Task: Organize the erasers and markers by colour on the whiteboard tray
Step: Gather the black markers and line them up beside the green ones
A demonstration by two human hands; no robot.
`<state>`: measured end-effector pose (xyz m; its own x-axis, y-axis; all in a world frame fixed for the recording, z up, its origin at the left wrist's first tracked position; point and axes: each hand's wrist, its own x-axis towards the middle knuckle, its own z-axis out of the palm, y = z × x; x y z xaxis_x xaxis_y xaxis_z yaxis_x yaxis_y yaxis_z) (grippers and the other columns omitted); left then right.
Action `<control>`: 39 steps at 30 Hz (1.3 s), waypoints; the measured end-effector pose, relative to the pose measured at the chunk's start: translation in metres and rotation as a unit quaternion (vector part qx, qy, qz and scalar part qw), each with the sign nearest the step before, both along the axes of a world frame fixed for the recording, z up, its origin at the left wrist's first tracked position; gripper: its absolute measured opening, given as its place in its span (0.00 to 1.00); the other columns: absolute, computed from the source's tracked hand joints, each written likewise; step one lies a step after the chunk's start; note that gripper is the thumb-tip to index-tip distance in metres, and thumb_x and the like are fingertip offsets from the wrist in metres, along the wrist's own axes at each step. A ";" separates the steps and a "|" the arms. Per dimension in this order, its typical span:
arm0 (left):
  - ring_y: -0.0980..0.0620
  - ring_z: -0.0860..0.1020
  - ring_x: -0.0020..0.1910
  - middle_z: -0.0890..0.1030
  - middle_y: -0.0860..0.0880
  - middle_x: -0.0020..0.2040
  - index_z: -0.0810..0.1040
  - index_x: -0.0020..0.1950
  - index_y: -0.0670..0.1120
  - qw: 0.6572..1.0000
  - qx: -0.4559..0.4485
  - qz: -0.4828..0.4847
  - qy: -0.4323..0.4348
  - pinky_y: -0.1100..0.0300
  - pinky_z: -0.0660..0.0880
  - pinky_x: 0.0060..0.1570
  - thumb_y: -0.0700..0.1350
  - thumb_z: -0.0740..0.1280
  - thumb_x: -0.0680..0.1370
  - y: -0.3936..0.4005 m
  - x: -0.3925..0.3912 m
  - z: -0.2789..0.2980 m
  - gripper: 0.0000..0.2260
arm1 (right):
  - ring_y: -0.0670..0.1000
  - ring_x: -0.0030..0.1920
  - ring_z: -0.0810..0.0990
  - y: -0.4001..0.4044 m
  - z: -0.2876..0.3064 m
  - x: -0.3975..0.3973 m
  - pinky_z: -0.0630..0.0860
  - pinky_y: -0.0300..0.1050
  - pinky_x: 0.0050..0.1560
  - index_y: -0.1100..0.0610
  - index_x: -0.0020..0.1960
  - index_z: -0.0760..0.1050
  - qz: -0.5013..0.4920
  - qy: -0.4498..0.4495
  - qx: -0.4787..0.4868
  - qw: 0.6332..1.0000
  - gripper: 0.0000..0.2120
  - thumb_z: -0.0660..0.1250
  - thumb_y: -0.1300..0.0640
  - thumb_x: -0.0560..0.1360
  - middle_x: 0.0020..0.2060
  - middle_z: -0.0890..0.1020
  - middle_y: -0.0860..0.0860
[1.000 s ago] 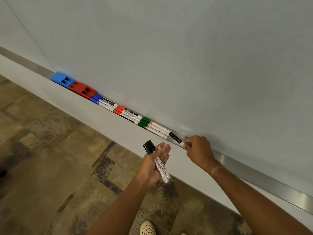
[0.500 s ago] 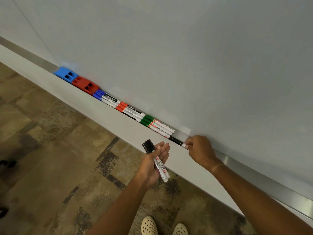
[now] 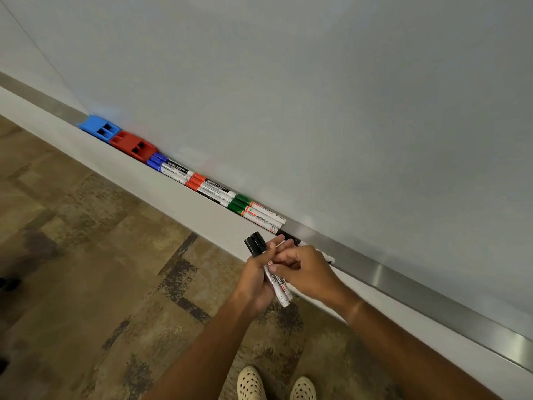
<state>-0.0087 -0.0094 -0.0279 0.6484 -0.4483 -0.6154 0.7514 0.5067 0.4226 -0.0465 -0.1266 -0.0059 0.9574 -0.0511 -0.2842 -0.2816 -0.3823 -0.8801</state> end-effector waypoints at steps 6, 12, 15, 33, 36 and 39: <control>0.41 0.80 0.56 0.78 0.38 0.64 0.73 0.67 0.37 1.000 -0.012 -0.002 0.006 0.52 0.81 0.47 0.40 0.56 0.82 -0.006 -0.003 0.002 0.16 | 0.45 0.45 0.85 -0.004 -0.011 -0.003 0.81 0.44 0.49 0.58 0.54 0.82 -0.058 0.038 0.093 0.993 0.10 0.71 0.61 0.73 0.43 0.86 0.51; 0.38 0.75 0.65 0.77 0.36 0.65 0.72 0.68 0.36 1.000 -0.004 0.000 -0.001 0.47 0.71 0.66 0.40 0.62 0.76 -0.007 0.000 -0.003 0.21 | 0.40 0.40 0.83 -0.019 -0.002 0.006 0.76 0.31 0.41 0.53 0.48 0.84 -0.038 -0.033 -0.025 0.998 0.05 0.73 0.57 0.72 0.41 0.86 0.45; 0.40 0.75 0.62 0.76 0.34 0.63 0.73 0.66 0.37 1.000 -0.002 0.003 -0.001 0.48 0.67 0.70 0.41 0.62 0.76 -0.008 0.001 -0.004 0.20 | 0.38 0.41 0.83 -0.022 -0.002 0.013 0.77 0.31 0.44 0.52 0.49 0.83 -0.002 -0.042 -0.076 0.996 0.06 0.72 0.59 0.72 0.41 0.85 0.44; 0.45 0.76 0.65 0.79 0.39 0.63 0.72 0.68 0.37 1.000 -0.017 0.008 -0.010 0.53 0.68 0.68 0.40 0.57 0.81 -0.003 0.008 -0.011 0.16 | 0.41 0.38 0.83 -0.040 0.002 0.024 0.79 0.34 0.42 0.54 0.52 0.83 -0.046 -0.114 -0.246 0.961 0.09 0.72 0.58 0.71 0.40 0.86 0.47; 0.46 0.77 0.64 0.80 0.40 0.62 0.71 0.68 0.37 1.000 0.002 0.014 -0.012 0.54 0.70 0.66 0.40 0.55 0.83 0.003 0.009 -0.015 0.16 | 0.53 0.40 0.82 -0.048 -0.005 0.032 0.75 0.42 0.37 0.56 0.44 0.82 0.003 -0.109 -0.386 0.916 0.04 0.68 0.59 0.73 0.37 0.84 0.52; 0.46 0.77 0.64 0.80 0.40 0.62 0.71 0.68 0.37 1.000 0.015 0.014 -0.013 0.53 0.70 0.67 0.40 0.54 0.83 0.005 0.009 -0.015 0.16 | 0.58 0.41 0.80 -0.049 -0.010 0.036 0.65 0.43 0.34 0.56 0.39 0.78 0.038 -0.064 -0.472 0.879 0.05 0.66 0.61 0.73 0.37 0.80 0.55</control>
